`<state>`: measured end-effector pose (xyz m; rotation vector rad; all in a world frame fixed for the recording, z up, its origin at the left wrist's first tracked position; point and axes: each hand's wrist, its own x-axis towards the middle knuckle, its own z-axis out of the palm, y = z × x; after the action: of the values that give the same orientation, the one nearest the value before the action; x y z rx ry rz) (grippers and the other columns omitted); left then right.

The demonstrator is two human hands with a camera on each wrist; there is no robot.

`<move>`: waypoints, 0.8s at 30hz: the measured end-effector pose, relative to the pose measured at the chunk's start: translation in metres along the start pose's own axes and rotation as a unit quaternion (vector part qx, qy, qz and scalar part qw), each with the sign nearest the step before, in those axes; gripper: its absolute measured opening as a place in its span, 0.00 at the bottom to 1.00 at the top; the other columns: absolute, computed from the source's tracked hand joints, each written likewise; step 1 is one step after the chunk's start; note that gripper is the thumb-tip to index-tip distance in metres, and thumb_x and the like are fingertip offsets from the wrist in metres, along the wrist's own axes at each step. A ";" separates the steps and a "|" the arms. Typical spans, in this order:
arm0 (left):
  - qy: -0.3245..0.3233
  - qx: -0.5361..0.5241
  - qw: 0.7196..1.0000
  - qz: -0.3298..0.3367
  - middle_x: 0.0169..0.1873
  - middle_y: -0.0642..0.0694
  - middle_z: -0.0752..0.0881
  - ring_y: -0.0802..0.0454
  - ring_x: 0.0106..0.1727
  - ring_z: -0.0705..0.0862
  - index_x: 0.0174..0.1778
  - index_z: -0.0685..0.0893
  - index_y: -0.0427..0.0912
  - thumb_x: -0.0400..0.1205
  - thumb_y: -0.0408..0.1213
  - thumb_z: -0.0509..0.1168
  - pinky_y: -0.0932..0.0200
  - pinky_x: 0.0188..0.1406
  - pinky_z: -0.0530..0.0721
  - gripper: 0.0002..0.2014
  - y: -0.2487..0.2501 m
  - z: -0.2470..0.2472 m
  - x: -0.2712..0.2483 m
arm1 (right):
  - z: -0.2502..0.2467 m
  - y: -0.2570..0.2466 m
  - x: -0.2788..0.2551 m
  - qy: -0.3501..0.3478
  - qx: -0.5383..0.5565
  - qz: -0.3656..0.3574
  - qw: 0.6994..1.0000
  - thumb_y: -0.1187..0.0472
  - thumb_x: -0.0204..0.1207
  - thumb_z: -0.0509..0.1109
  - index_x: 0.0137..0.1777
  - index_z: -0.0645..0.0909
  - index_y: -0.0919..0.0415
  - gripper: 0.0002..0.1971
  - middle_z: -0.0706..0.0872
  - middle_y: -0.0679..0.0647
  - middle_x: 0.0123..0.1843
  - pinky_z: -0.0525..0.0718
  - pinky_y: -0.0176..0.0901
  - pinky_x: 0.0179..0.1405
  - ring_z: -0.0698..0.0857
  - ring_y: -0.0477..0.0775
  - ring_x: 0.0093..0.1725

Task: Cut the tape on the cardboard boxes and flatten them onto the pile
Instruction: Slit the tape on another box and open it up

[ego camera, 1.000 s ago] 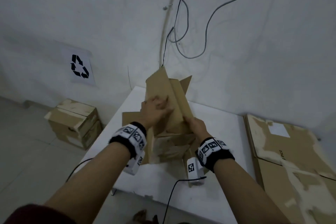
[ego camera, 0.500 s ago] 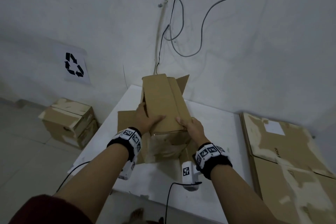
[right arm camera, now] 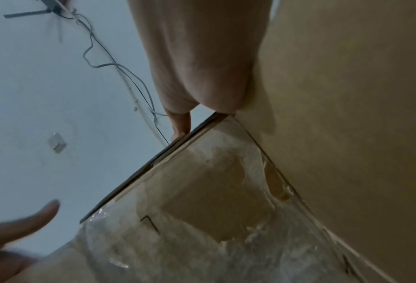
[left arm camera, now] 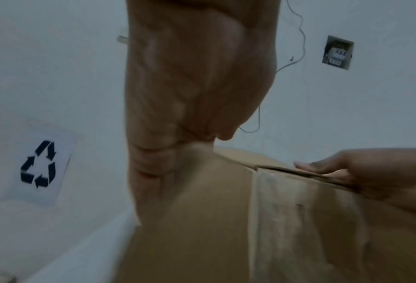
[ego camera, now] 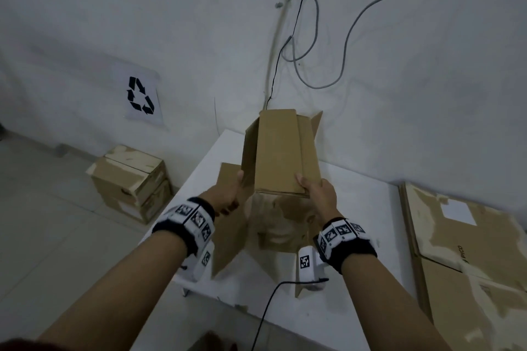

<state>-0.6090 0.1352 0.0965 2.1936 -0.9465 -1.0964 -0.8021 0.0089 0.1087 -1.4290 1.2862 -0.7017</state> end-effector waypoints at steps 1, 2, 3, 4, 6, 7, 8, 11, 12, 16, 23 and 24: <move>-0.013 -0.026 1.000 0.006 0.46 0.39 0.85 0.44 0.45 0.83 0.58 0.83 0.40 0.87 0.60 0.38 0.56 0.42 0.77 0.34 0.011 -0.007 0.008 | 0.000 0.002 0.001 0.002 -0.003 -0.001 1.000 0.52 0.76 0.76 0.50 0.79 0.60 0.13 0.83 0.46 0.43 0.77 0.27 0.31 0.80 0.42 0.39; -0.021 -0.060 0.998 0.015 0.54 0.36 0.84 0.41 0.54 0.83 0.66 0.78 0.38 0.87 0.58 0.39 0.55 0.46 0.78 0.32 0.022 -0.013 0.015 | 0.001 0.005 0.002 0.003 -0.002 -0.002 1.000 0.50 0.75 0.77 0.57 0.80 0.62 0.19 0.85 0.49 0.49 0.79 0.33 0.39 0.82 0.45 0.43; -0.039 -0.110 0.993 0.014 0.57 0.36 0.83 0.40 0.58 0.82 0.67 0.78 0.37 0.87 0.59 0.40 0.55 0.49 0.79 0.33 0.034 -0.019 0.023 | 0.002 0.007 0.003 0.004 0.000 0.001 1.000 0.49 0.74 0.78 0.61 0.80 0.62 0.22 0.86 0.52 0.53 0.80 0.38 0.46 0.84 0.49 0.48; -0.050 -0.162 0.985 0.009 0.53 0.38 0.83 0.41 0.56 0.82 0.60 0.80 0.38 0.86 0.62 0.39 0.54 0.50 0.78 0.34 0.046 -0.024 0.031 | 0.003 0.009 0.004 0.007 0.001 0.002 1.000 0.48 0.73 0.78 0.63 0.81 0.62 0.24 0.87 0.53 0.56 0.82 0.43 0.51 0.85 0.53 0.52; -0.049 -0.229 0.972 0.007 0.41 0.43 0.79 0.48 0.43 0.79 0.45 0.78 0.39 0.86 0.62 0.41 0.56 0.45 0.77 0.30 0.067 -0.032 0.048 | 0.004 0.011 0.004 0.014 -0.005 0.004 1.000 0.46 0.72 0.78 0.64 0.81 0.62 0.26 0.87 0.54 0.57 0.84 0.50 0.57 0.85 0.56 0.55; -0.057 -0.252 0.966 0.007 0.42 0.44 0.80 0.50 0.43 0.80 0.49 0.78 0.38 0.85 0.62 0.45 0.56 0.45 0.78 0.30 0.076 -0.034 0.054 | 0.005 0.013 0.004 0.019 -0.010 0.003 1.000 0.45 0.72 0.78 0.64 0.80 0.62 0.27 0.87 0.54 0.57 0.84 0.52 0.59 0.85 0.56 0.56; -0.055 -0.273 0.960 0.004 0.51 0.42 0.82 0.47 0.50 0.82 0.59 0.78 0.36 0.83 0.64 0.51 0.53 0.51 0.80 0.32 0.084 -0.036 0.061 | 0.005 0.014 0.003 0.023 -0.013 0.002 1.000 0.44 0.72 0.78 0.65 0.80 0.62 0.28 0.87 0.53 0.57 0.84 0.53 0.61 0.85 0.56 0.57; 0.013 -0.348 0.936 -0.045 0.76 0.32 0.69 0.33 0.74 0.72 0.84 0.48 0.38 0.76 0.63 0.65 0.40 0.72 0.73 0.50 0.094 -0.035 0.084 | 0.004 0.019 0.005 0.030 -0.011 0.008 0.999 0.43 0.71 0.78 0.68 0.78 0.61 0.31 0.87 0.52 0.59 0.84 0.54 0.64 0.85 0.56 0.59; 0.050 -0.358 0.932 -0.035 0.78 0.32 0.65 0.33 0.75 0.69 0.84 0.40 0.42 0.79 0.58 0.65 0.39 0.74 0.69 0.50 0.097 -0.035 0.087 | 0.003 0.021 0.005 0.030 -0.010 0.010 0.999 0.43 0.71 0.78 0.70 0.77 0.60 0.33 0.86 0.52 0.61 0.83 0.55 0.66 0.85 0.56 0.60; 0.084 -0.293 0.952 0.037 0.81 0.37 0.60 0.36 0.77 0.67 0.84 0.36 0.46 0.83 0.49 0.65 0.43 0.74 0.67 0.47 0.092 -0.051 0.090 | 0.006 0.020 0.012 0.038 0.013 0.016 0.999 0.44 0.70 0.80 0.75 0.72 0.59 0.37 0.84 0.54 0.66 0.82 0.57 0.69 0.84 0.56 0.63; -0.099 -0.041 0.992 0.060 0.83 0.34 0.52 0.37 0.83 0.56 0.82 0.32 0.35 0.79 0.50 0.69 0.48 0.80 0.58 0.54 0.069 -0.023 0.060 | 0.025 0.003 0.042 0.024 -0.073 -0.057 0.995 0.43 0.75 0.74 0.68 0.72 0.48 0.25 0.76 0.51 0.67 0.77 0.45 0.63 0.77 0.53 0.66; -0.094 0.025 0.993 0.064 0.83 0.32 0.49 0.36 0.83 0.54 0.81 0.27 0.39 0.76 0.54 0.72 0.46 0.80 0.57 0.60 0.058 -0.015 0.064 | 0.029 0.000 0.047 0.022 -0.099 -0.065 0.993 0.41 0.77 0.72 0.69 0.74 0.50 0.24 0.73 0.53 0.66 0.75 0.43 0.63 0.77 0.54 0.66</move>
<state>-0.5892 0.0519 0.1145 2.0634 -1.1913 -1.2450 -0.7636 -0.0268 0.0902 -1.6775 1.3360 -0.7113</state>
